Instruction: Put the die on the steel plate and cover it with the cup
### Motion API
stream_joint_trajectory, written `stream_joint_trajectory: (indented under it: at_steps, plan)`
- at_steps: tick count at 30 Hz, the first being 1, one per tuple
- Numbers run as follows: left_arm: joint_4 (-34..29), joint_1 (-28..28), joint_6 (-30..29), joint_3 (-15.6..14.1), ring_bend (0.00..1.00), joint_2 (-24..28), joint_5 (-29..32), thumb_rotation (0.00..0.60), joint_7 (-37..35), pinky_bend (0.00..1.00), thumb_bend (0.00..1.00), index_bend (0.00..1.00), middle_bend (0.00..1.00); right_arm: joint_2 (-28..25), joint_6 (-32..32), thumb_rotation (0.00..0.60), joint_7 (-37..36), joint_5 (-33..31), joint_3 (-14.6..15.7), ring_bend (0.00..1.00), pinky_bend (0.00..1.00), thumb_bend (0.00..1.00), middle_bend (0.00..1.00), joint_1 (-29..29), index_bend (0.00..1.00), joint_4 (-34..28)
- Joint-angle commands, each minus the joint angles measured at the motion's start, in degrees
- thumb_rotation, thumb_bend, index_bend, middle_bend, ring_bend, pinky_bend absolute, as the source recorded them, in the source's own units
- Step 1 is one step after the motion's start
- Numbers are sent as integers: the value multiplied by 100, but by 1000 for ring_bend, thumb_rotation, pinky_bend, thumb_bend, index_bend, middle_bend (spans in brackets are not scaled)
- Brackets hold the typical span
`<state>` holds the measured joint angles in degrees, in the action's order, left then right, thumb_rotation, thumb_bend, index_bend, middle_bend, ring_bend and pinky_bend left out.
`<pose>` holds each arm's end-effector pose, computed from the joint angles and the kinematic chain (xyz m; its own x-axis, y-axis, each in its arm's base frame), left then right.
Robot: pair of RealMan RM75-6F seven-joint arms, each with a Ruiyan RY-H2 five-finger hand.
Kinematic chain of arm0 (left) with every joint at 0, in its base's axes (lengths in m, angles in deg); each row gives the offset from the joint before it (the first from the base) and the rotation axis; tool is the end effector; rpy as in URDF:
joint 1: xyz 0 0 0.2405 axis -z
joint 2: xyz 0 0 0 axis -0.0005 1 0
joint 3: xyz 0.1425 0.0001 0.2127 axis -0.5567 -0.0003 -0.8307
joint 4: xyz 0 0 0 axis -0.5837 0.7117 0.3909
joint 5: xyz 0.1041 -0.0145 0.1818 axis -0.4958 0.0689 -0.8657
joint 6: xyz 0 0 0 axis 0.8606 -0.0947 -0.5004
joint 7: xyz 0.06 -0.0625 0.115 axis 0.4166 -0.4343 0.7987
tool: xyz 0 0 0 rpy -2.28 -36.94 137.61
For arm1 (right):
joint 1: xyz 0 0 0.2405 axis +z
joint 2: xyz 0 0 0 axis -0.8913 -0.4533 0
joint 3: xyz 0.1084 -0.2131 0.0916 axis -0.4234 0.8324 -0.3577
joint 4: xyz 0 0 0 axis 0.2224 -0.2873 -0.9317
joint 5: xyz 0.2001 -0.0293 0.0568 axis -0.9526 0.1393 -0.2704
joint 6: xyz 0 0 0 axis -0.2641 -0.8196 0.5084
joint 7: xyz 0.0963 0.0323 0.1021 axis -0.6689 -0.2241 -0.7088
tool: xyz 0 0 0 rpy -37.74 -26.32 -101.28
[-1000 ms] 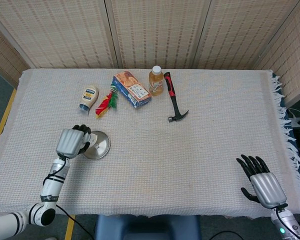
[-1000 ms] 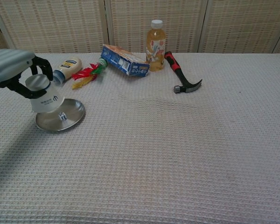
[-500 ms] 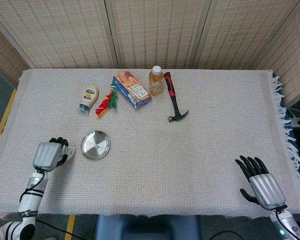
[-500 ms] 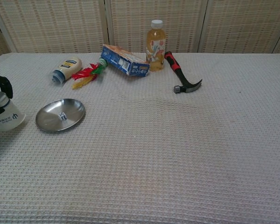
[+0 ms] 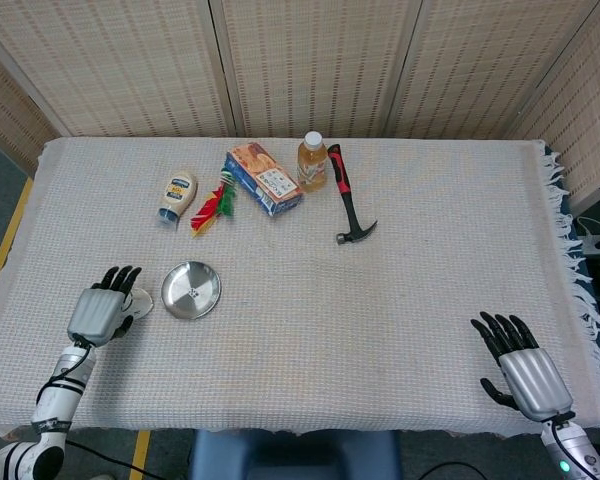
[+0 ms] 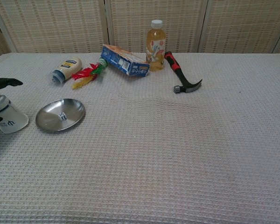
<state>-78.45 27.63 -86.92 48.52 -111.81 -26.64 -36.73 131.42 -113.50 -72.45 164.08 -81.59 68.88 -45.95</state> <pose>-0.2738 0.2985 0.0606 0.6114 0.1918 0.7677 0.7913 -0.1361 -0.5961 -0.2969 -0.1515 0.1193 0.5156 -0.2515 0.8191 -0.8568 -0.1564 0.4913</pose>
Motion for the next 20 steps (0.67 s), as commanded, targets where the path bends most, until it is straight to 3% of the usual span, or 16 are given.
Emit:
stream_joint_trajectory:
  at_steps: [1,6,10,14,20]
  plan:
    - [-257,-85,-40,-17,0,250,-224,600,-350,235,311,0,0,3,4,600,25,-5,1,0,0,210,0,0,0,-12]
    - [-581,-394,-533,-147,0,578,-613,600,-571,212,309,0,0,-1,-48,600,39,22,6,0,0,210,0,-26,0,-32]
    - [-798,-1043,-1469,-371,0,700,-1063,600,-1168,213,303,0,0,-8,-86,600,32,50,8,0,0,210,0,-41,0,-37]
    - [-331,-1607,-2136,-810,0,470,-1681,600,-1569,150,307,0,0,-9,-89,600,22,60,9,0,0,211,0,-43,0,-32]
    - [2,-1834,-2444,-765,0,364,-1889,600,-1819,129,311,0,0,16,-88,600,72,79,5,0,0,211,0,-39,0,-33]
